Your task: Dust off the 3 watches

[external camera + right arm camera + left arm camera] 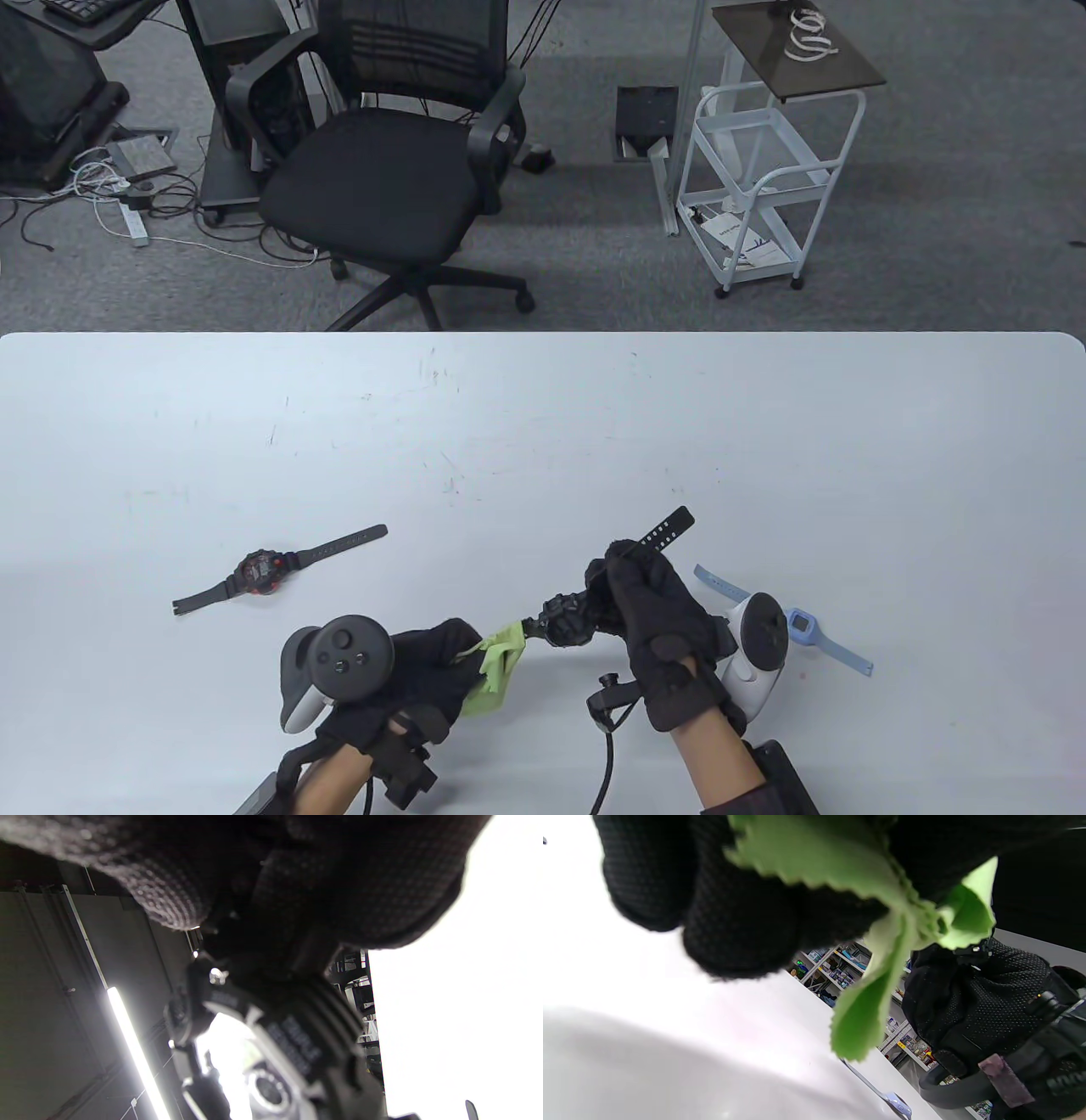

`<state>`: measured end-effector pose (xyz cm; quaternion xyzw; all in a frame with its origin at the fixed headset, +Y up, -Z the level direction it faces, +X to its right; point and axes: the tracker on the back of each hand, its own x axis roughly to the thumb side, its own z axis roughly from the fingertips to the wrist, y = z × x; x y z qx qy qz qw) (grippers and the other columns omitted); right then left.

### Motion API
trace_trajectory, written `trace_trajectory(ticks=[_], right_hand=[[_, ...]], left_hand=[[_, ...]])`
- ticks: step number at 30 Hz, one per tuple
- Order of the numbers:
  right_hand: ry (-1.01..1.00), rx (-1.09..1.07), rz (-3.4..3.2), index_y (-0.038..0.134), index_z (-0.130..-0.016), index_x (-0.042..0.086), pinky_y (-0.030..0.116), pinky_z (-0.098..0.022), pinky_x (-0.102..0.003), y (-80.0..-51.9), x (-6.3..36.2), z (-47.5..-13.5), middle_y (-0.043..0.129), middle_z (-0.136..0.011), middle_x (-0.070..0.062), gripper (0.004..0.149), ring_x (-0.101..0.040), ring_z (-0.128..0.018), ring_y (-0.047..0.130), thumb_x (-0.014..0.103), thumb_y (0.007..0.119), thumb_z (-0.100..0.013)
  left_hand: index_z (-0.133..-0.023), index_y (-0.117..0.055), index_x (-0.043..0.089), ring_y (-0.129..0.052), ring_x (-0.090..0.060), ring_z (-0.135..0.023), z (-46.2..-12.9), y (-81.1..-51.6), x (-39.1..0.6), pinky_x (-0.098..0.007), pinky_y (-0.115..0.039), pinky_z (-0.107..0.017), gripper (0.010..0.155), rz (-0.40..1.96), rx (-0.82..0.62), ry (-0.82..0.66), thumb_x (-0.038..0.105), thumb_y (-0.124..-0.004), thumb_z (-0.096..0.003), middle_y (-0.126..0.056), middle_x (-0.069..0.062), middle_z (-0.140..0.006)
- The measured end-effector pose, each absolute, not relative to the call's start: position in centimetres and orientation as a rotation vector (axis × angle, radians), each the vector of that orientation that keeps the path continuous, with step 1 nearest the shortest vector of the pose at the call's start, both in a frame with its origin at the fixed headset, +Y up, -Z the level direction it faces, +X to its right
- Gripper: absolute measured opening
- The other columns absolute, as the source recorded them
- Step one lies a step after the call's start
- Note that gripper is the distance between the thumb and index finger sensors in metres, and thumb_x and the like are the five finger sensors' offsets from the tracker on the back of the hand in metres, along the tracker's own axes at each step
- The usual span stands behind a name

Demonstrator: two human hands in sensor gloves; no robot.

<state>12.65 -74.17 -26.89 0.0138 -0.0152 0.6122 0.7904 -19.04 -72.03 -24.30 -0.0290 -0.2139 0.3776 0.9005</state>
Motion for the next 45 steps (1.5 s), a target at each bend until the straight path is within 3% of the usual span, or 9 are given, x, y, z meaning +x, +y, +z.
trace_trajectory(ticks=[9,18,24,36,41,45], right_hand=[[-0.036,0.026,1.310,0.084,-0.086,0.019,0.093,-0.035,-0.040,-74.12,12.76,-26.92,0.101,-0.071,0.000,0.045,-0.011,-0.046,0.110,0.043,0.083,-0.047],[-0.038,0.021,1.311,0.084,-0.086,0.019,0.093,-0.034,-0.040,-74.12,12.82,-26.90,0.101,-0.071,-0.001,0.045,-0.011,-0.046,0.110,0.043,0.083,-0.047],[-0.043,0.021,1.311,0.084,-0.086,0.019,0.093,-0.035,-0.040,-74.08,12.89,-26.92,0.101,-0.071,-0.001,0.045,-0.011,-0.046,0.110,0.043,0.083,-0.047],[-0.054,0.016,1.313,0.084,-0.086,0.019,0.093,-0.034,-0.040,-74.03,13.10,-26.90,0.101,-0.071,0.000,0.045,-0.011,-0.046,0.110,0.043,0.084,-0.047],[-0.055,0.014,1.315,0.084,-0.086,0.019,0.093,-0.034,-0.040,-74.01,13.10,-26.89,0.101,-0.071,-0.001,0.045,-0.011,-0.046,0.110,0.043,0.083,-0.047],[-0.055,0.014,1.314,0.084,-0.086,0.019,0.093,-0.034,-0.040,-74.03,13.13,-26.88,0.101,-0.071,-0.001,0.045,-0.011,-0.046,0.110,0.043,0.083,-0.047]], left_hand=[[-0.083,-0.090,0.004,-0.111,-0.026,-0.039,-24.47,-72.19,-18.90,-0.056,-0.089,-0.045,0.047,0.780,-0.116,-0.454,0.033,-0.081,-0.0478,-0.106,-0.010,-0.056],[-0.071,-0.097,0.006,-0.111,-0.023,-0.029,-24.35,-71.94,-19.35,-0.054,-0.092,-0.041,0.046,0.793,-0.042,-0.434,0.044,-0.092,-0.0458,-0.109,-0.005,-0.043],[-0.082,-0.091,0.001,-0.113,-0.026,-0.038,-24.46,-71.99,-19.02,-0.055,-0.091,-0.044,0.047,0.782,-0.097,-0.462,0.032,-0.083,-0.0475,-0.108,-0.012,-0.055],[-0.070,-0.098,0.007,-0.112,-0.023,-0.029,-24.50,-71.91,-19.66,-0.054,-0.092,-0.042,0.046,0.793,-0.023,-0.417,0.046,-0.094,-0.0455,-0.109,-0.003,-0.042],[-0.082,-0.091,0.002,-0.112,-0.026,-0.038,-24.55,-72.05,-19.40,-0.056,-0.090,-0.045,0.047,0.809,-0.073,-0.431,0.034,-0.083,-0.0481,-0.107,-0.011,-0.055],[-0.080,-0.093,0.003,-0.112,-0.026,-0.036,-24.52,-72.21,-19.56,-0.056,-0.090,-0.044,0.047,0.821,-0.057,-0.416,0.037,-0.085,-0.0474,-0.107,-0.009,-0.053]])
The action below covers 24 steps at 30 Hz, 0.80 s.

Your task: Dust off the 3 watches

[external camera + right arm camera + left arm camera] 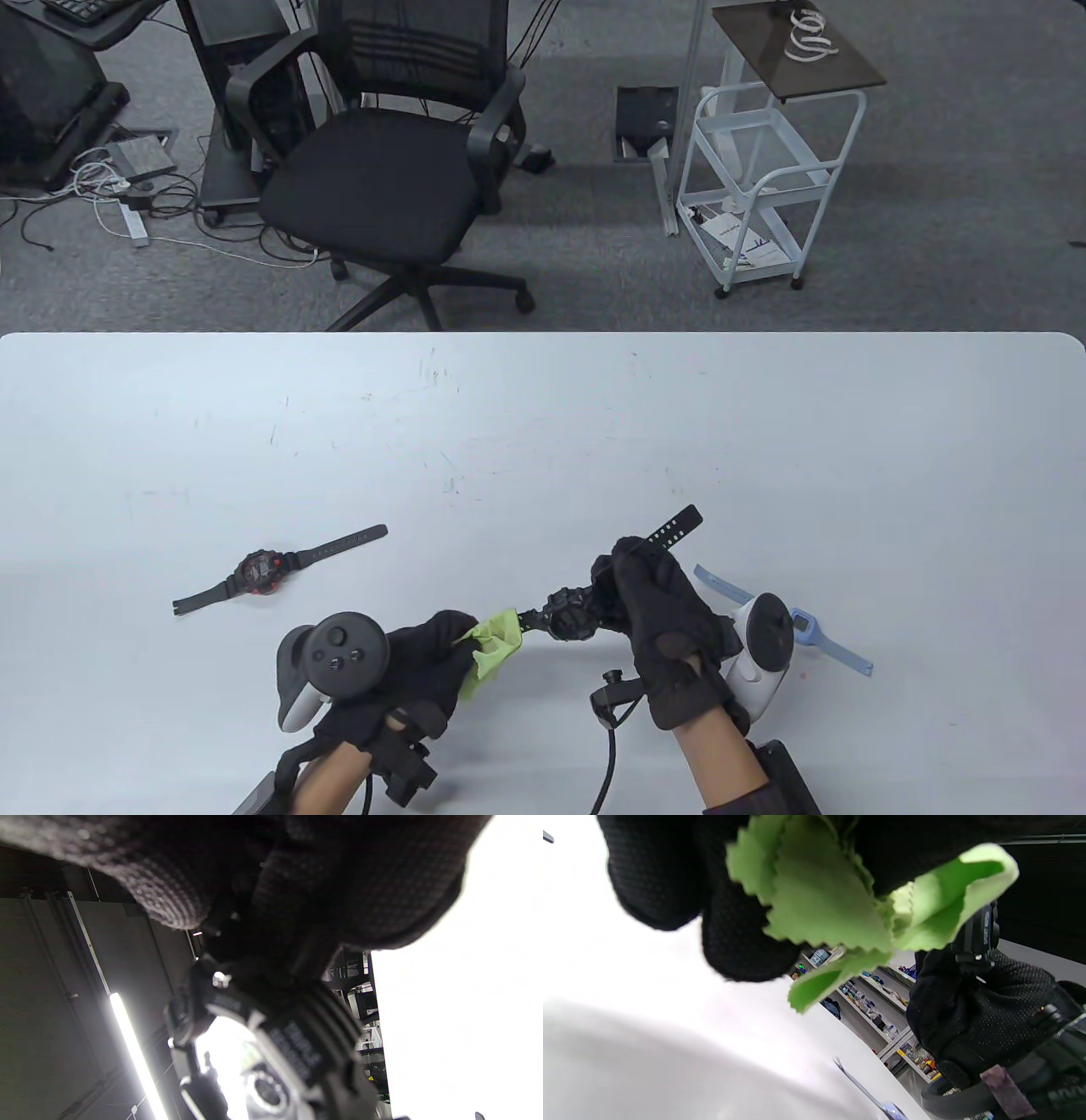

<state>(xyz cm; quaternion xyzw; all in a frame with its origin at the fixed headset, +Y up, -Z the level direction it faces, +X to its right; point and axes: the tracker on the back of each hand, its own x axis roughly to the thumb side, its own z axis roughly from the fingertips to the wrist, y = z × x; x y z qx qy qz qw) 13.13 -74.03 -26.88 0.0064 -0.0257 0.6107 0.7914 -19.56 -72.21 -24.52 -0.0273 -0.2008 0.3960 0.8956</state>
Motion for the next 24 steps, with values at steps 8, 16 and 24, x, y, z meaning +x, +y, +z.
trace_trajectory(ticks=[8,16,24], right_hand=[[-0.067,0.010,1.320,0.084,-0.086,0.019,0.093,-0.034,-0.040,-73.99,13.18,-26.88,0.101,-0.071,-0.001,0.045,-0.011,-0.045,0.110,0.043,0.084,-0.047],[-0.080,-0.008,1.298,0.084,-0.086,0.018,0.093,-0.034,-0.039,-73.98,13.91,-26.96,0.100,-0.071,-0.001,0.045,-0.010,-0.046,0.110,0.043,0.084,-0.048],[-0.079,-0.006,1.298,0.084,-0.086,0.018,0.093,-0.033,-0.038,-73.95,13.92,-26.97,0.101,-0.070,-0.001,0.045,-0.009,-0.045,0.110,0.043,0.083,-0.048]], left_hand=[[-0.081,-0.092,0.003,-0.112,-0.025,-0.038,-24.57,-71.89,-19.82,-0.056,-0.090,-0.044,0.048,0.822,-0.040,-0.404,0.037,-0.088,-0.0471,-0.108,-0.009,-0.054],[-0.075,-0.095,0.003,-0.113,-0.023,-0.031,-24.60,-71.99,-20.48,-0.054,-0.092,-0.041,0.046,0.850,-0.006,-0.364,0.040,-0.087,-0.0480,-0.109,-0.005,-0.047],[-0.081,-0.091,0.006,-0.112,-0.028,-0.041,-24.22,-71.23,-20.24,-0.058,-0.088,-0.046,0.046,0.841,0.028,-0.405,0.040,-0.084,-0.0501,-0.107,-0.007,-0.057]])
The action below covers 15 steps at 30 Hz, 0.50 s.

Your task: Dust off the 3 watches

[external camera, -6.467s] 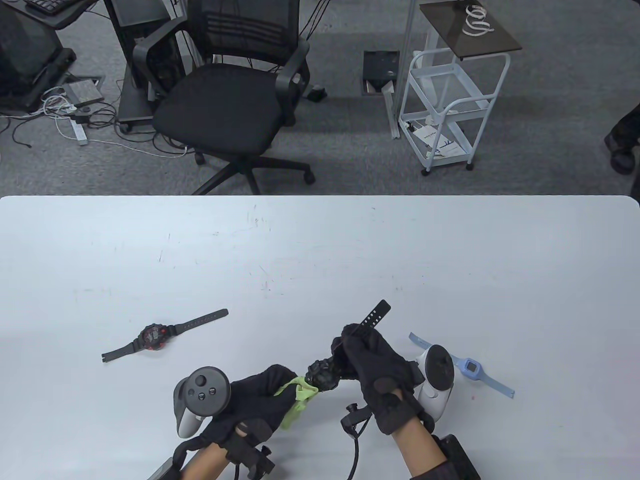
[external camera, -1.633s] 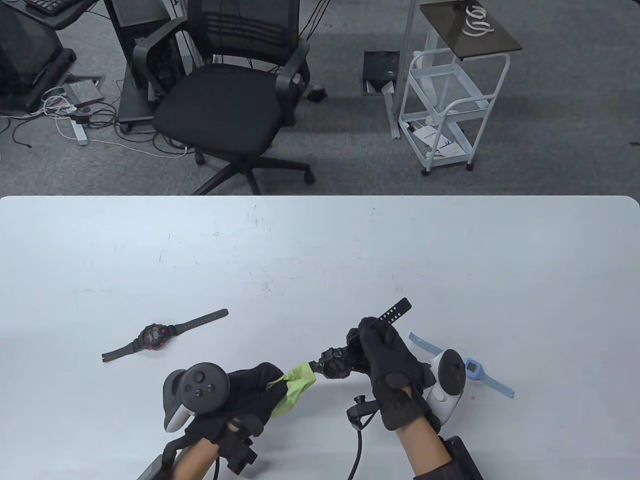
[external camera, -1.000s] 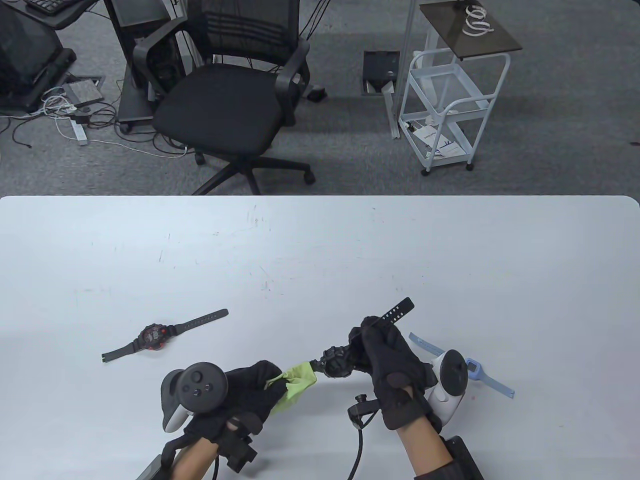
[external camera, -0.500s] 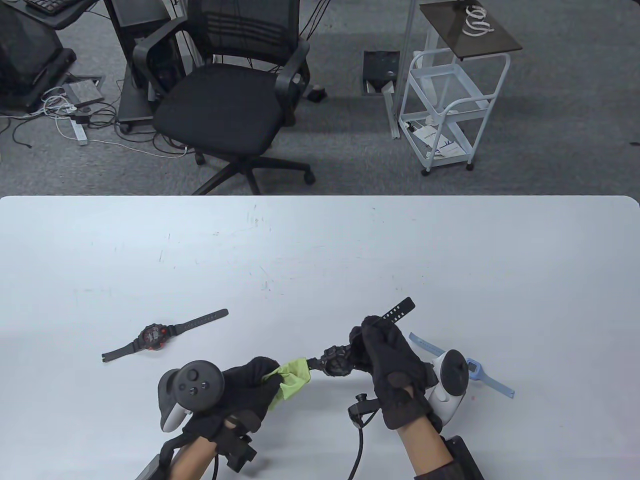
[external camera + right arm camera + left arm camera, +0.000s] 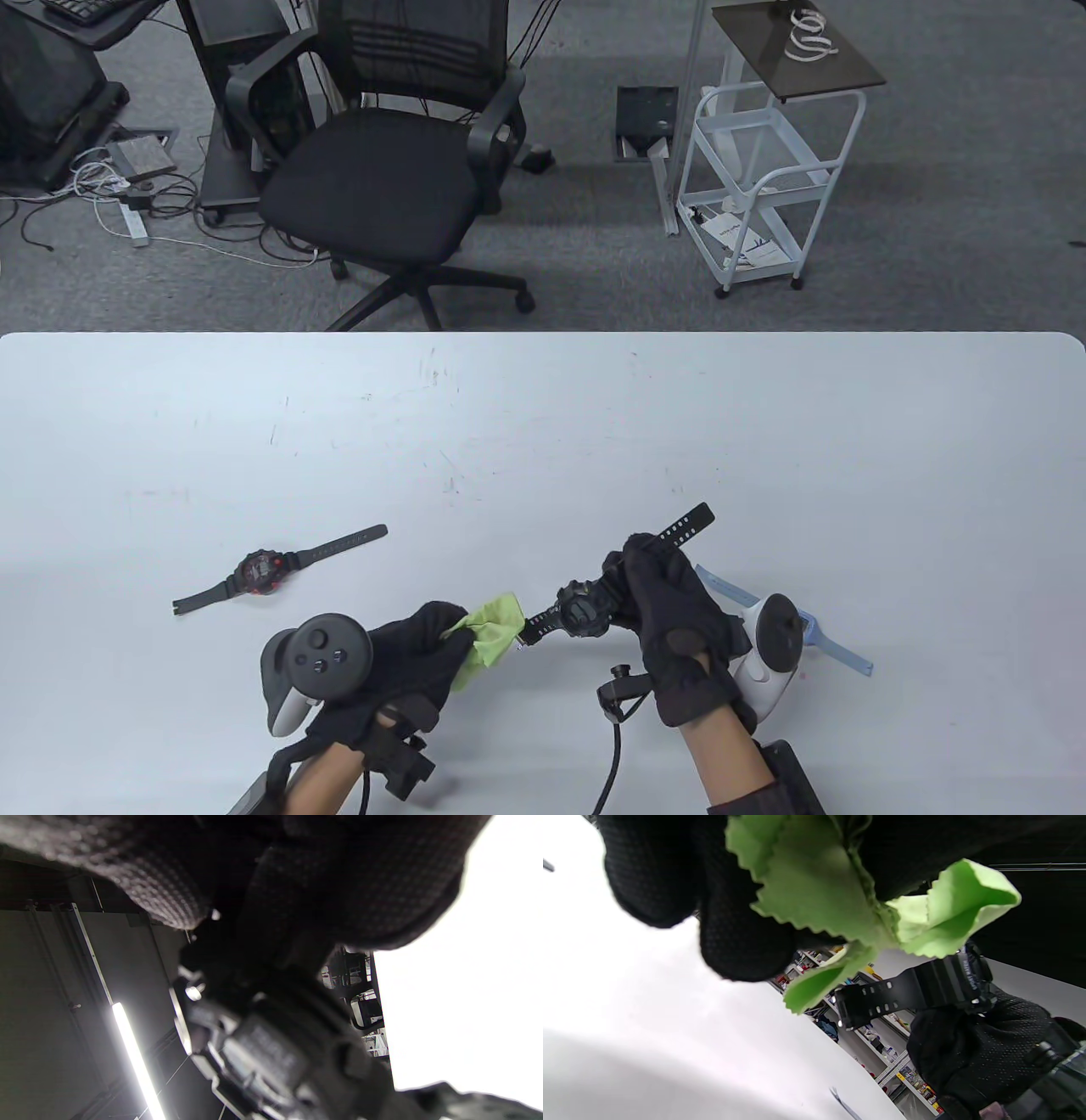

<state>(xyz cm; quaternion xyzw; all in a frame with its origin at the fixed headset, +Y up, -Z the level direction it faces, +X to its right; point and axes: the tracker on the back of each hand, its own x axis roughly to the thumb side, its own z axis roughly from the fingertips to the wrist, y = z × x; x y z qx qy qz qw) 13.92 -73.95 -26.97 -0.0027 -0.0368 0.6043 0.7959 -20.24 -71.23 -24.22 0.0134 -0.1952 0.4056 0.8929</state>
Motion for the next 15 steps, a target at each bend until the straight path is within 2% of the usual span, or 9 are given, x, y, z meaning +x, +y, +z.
trace_trajectory(ticks=[5,8,11,15], right_hand=[[-0.090,-0.012,1.302,0.084,-0.086,0.018,0.093,-0.033,-0.038,-73.9,14.1,-27.0,0.101,-0.071,-0.001,0.045,-0.009,-0.045,0.110,0.043,0.083,-0.048],[-0.098,-0.019,1.306,0.084,-0.086,0.018,0.093,-0.033,-0.038,-73.9,14.3,-27.1,0.101,-0.071,-0.001,0.045,-0.009,-0.045,0.110,0.043,0.083,-0.048],[-0.116,-0.029,1.316,0.084,-0.086,0.018,0.093,-0.034,-0.039,-73.8,14.7,-27.2,0.101,-0.071,-0.001,0.045,-0.009,-0.045,0.110,0.043,0.083,-0.048],[-0.136,-0.052,1.310,0.084,-0.086,0.019,0.093,-0.034,-0.039,-73.9,15.5,-27.3,0.100,-0.071,-0.001,0.045,-0.009,-0.046,0.110,0.044,0.083,-0.048]], left_hand=[[-0.085,-0.090,0.010,-0.109,-0.033,-0.051,-22.9,-69.1,-19.5,-0.062,-0.084,-0.050,0.046,0.721,0.152,-0.506,0.041,-0.084,-0.0508,-0.105,-0.009,-0.065],[-0.085,-0.090,0.012,-0.107,-0.035,-0.058,-22.1,-69.0,-18.1,-0.064,-0.082,-0.052,0.046,0.570,0.187,-0.570,0.042,-0.084,-0.0508,-0.103,-0.010,-0.072],[-0.085,-0.091,0.014,-0.107,-0.036,-0.061,-21.9,-70.0,-16.3,-0.064,-0.082,-0.053,0.046,0.421,0.140,-0.629,0.043,-0.084,-0.0506,-0.103,-0.009,-0.074],[-0.085,-0.092,0.014,-0.106,-0.037,-0.064,-21.8,-71.4,-14.2,-0.065,-0.081,-0.054,0.046,0.338,0.079,-0.689,0.043,-0.085,-0.0502,-0.104,-0.009,-0.074]])
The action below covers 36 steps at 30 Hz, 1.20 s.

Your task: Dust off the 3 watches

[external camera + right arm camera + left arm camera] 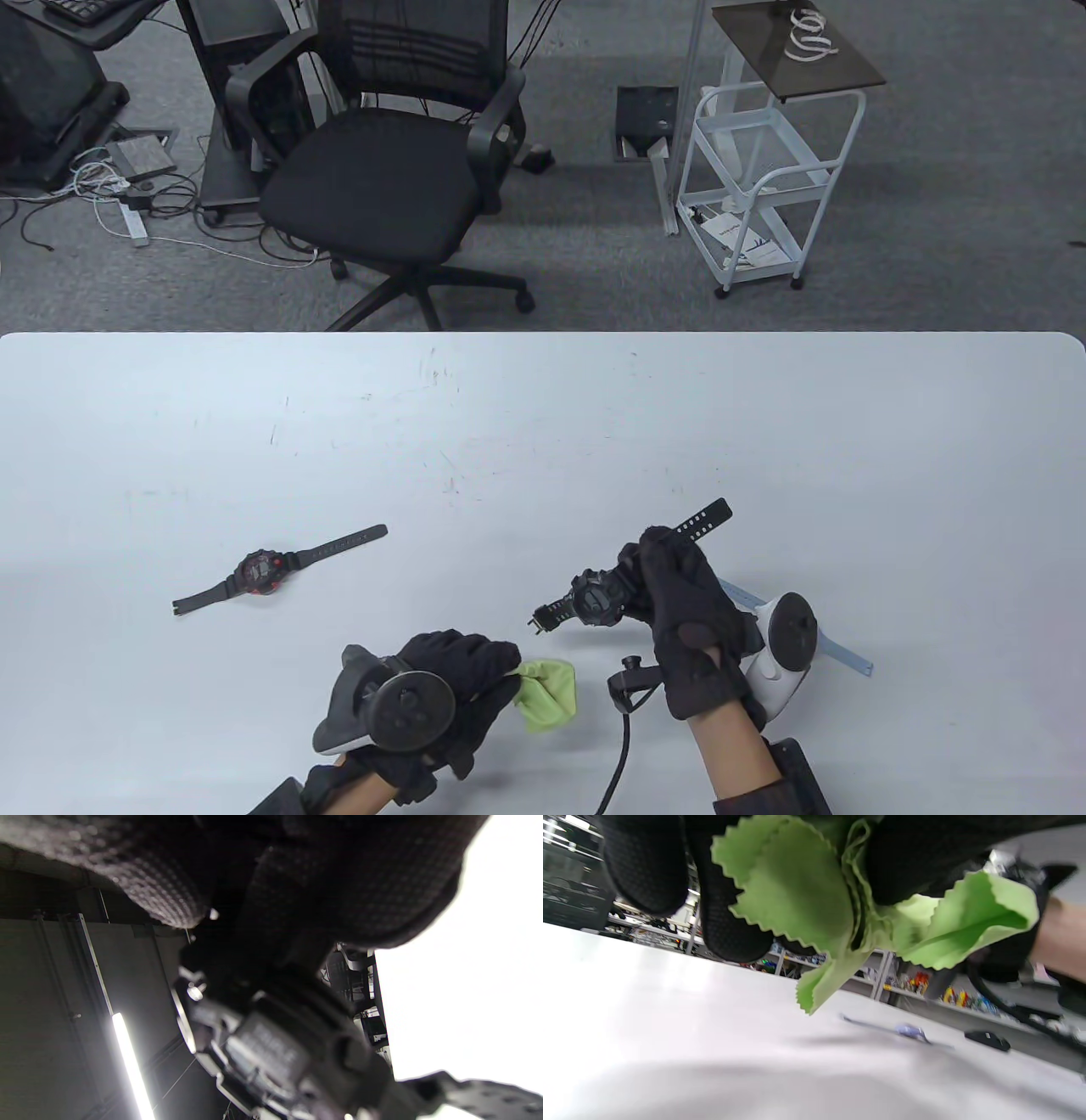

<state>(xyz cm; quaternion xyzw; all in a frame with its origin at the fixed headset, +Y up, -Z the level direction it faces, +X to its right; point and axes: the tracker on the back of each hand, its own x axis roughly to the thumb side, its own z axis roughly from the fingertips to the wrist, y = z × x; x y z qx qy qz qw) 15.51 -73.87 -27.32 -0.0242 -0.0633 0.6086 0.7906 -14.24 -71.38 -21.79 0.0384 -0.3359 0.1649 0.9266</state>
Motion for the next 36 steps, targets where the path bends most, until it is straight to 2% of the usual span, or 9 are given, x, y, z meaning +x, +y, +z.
trace_trajectory(ticks=[4,9,18,19,21,23,28,33,36], right_hand=[[-0.147,-0.076,1.306,0.083,-0.086,0.019,0.093,-0.034,-0.039,-74.1,16.2,-27.5,0.100,-0.071,-0.001,0.045,-0.009,-0.046,0.110,0.044,0.083,-0.048],[-0.145,-0.091,1.308,0.083,-0.086,0.019,0.093,-0.034,-0.039,-74.4,16.5,-27.7,0.100,-0.072,-0.001,0.045,-0.009,-0.046,0.110,0.044,0.083,-0.049],[-0.135,-0.095,1.307,0.083,-0.087,0.019,0.093,-0.034,-0.039,-74.2,16.4,-27.7,0.100,-0.072,-0.001,0.045,-0.010,-0.047,0.110,0.044,0.083,-0.049],[-0.134,-0.094,1.309,0.083,-0.087,0.019,0.093,-0.034,-0.039,-74.3,16.4,-27.7,0.100,-0.072,-0.001,0.046,-0.010,-0.047,0.110,0.044,0.083,-0.049],[-0.134,-0.099,1.314,0.083,-0.087,0.019,0.093,-0.034,-0.039,-74.3,16.3,-27.7,0.100,-0.072,-0.001,0.046,-0.010,-0.047,0.110,0.044,0.083,-0.049],[-0.131,-0.100,1.314,0.083,-0.087,0.019,0.093,-0.034,-0.039,-74.3,16.3,-27.7,0.100,-0.072,-0.001,0.046,-0.010,-0.047,0.110,0.044,0.083,-0.049],[-0.128,-0.100,1.315,0.083,-0.086,0.018,0.093,-0.034,-0.039,-74.3,16.3,-27.7,0.100,-0.072,-0.001,0.046,-0.010,-0.047,0.110,0.044,0.083,-0.048],[-0.122,-0.102,1.326,0.083,-0.086,0.018,0.093,-0.034,-0.039,-74.3,16.2,-27.7,0.100,-0.071,-0.001,0.045,-0.010,-0.046,0.110,0.044,0.083,-0.048],[-0.116,-0.108,1.347,0.084,-0.086,0.018,0.094,-0.032,-0.038,-74.4,16.1,-27.6,0.100,-0.071,-0.001,0.045,-0.009,-0.045,0.110,0.044,0.084,-0.048]], left_hand=[[-0.086,-0.091,0.017,-0.103,-0.036,-0.069,-21.5,-73.2,-12.0,-0.065,-0.079,-0.056,0.046,0.159,-0.015,-0.771,0.044,-0.084,-0.0506,-0.102,-0.007,-0.077],[-0.086,-0.091,0.017,-0.102,-0.036,-0.071,-21.0,-74.9,-10.5,-0.066,-0.078,-0.057,0.046,0.012,-0.056,-0.841,0.044,-0.084,-0.0503,-0.102,-0.006,-0.079],[-0.087,-0.091,0.019,-0.099,-0.036,-0.074,-20.5,-75.7,-9.6,-0.066,-0.077,-0.059,0.046,-0.097,-0.074,-0.882,0.045,-0.084,-0.0504,-0.099,-0.007,-0.082],[-0.088,-0.090,0.020,-0.098,-0.036,-0.075,-20.4,-75.6,-9.5,-0.066,-0.076,-0.059,0.047,-0.115,-0.101,-0.877,0.047,-0.083,-0.0508,-0.098,-0.007,-0.084],[-0.095,-0.085,0.019,-0.095,-0.038,-0.080,-20.4,-75.4,-9.6,-0.067,-0.074,-0.061,0.061,-0.138,-0.172,-0.864,0.060,-0.080,-0.0493,-0.093,-0.008,-0.090],[-0.102,-0.078,0.018,-0.092,-0.039,-0.083,-20.5,-74.9,-9.9,-0.068,-0.073,-0.062,0.074,-0.101,-0.198,-0.837,0.068,-0.077,-0.0475,-0.090,-0.011,-0.095],[-0.106,-0.071,0.017,-0.091,-0.041,-0.085,-21.3,-72.2,-12.5,-0.069,-0.072,-0.063,0.084,0.132,-0.099,-0.782,0.074,-0.074,-0.0460,-0.086,-0.013,-0.098],[-0.104,-0.073,0.012,-0.091,-0.042,-0.082,-22.2,-70.2,-16.6,-0.071,-0.070,-0.062,0.074,0.407,0.077,-0.643,0.062,-0.076,-0.0502,-0.087,-0.016,-0.096],[-0.104,-0.073,0.011,-0.091,-0.042,-0.082,-22.8,-70.2,-17.8,-0.071,-0.070,-0.062,0.072,0.398,0.061,-0.591,0.059,-0.076,-0.0513,-0.087,-0.016,-0.096]])
